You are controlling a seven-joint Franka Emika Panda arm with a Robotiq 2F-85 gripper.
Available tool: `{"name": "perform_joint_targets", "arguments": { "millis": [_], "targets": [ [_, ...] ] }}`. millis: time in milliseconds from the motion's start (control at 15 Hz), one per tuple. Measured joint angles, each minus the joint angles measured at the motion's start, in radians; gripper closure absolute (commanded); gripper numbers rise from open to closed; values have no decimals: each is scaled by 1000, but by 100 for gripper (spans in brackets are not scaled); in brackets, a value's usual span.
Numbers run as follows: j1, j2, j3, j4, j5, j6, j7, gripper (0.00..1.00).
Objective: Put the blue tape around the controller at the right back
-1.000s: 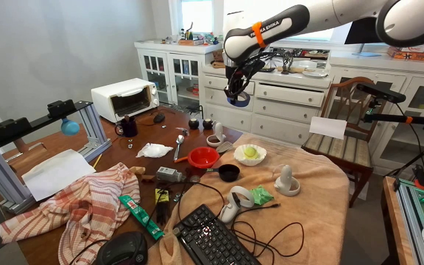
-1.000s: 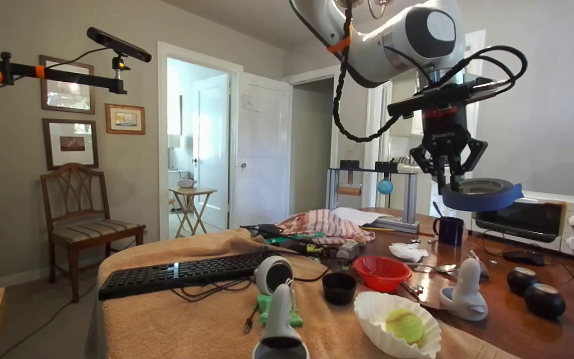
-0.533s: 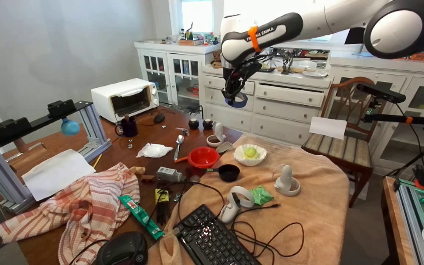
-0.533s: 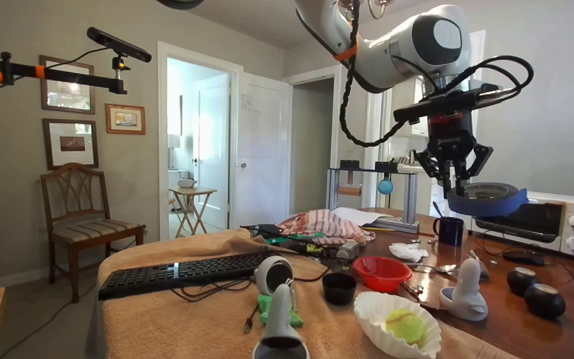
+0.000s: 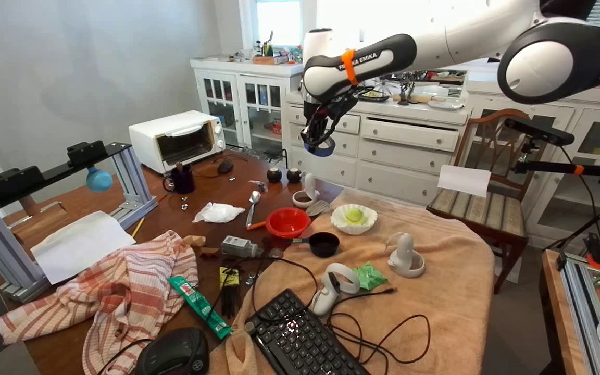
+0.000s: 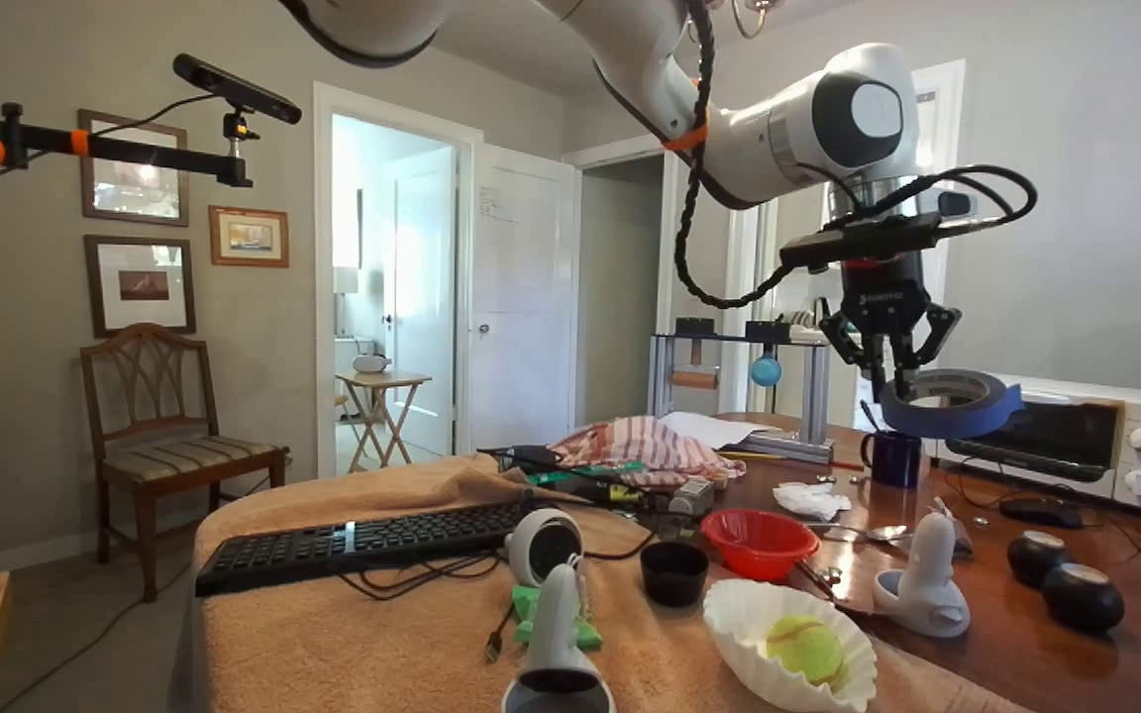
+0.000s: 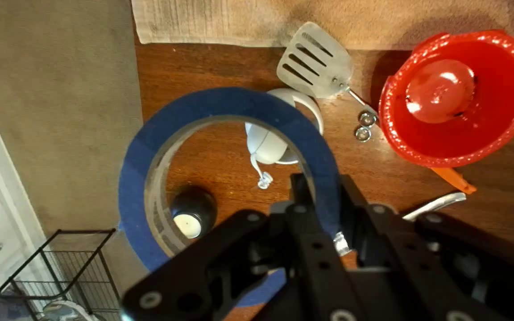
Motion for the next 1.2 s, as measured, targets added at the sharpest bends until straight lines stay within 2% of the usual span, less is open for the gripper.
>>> {"name": "perform_joint_targets", "arguments": {
  "millis": [533, 933, 1200],
  "targets": [
    [2, 163, 5, 172, 0, -51, -1, 95],
    [-11, 260, 14, 296, 2, 3, -18, 95],
    [-16, 293, 32, 339, 2, 12, -20, 95]
  ]
}}
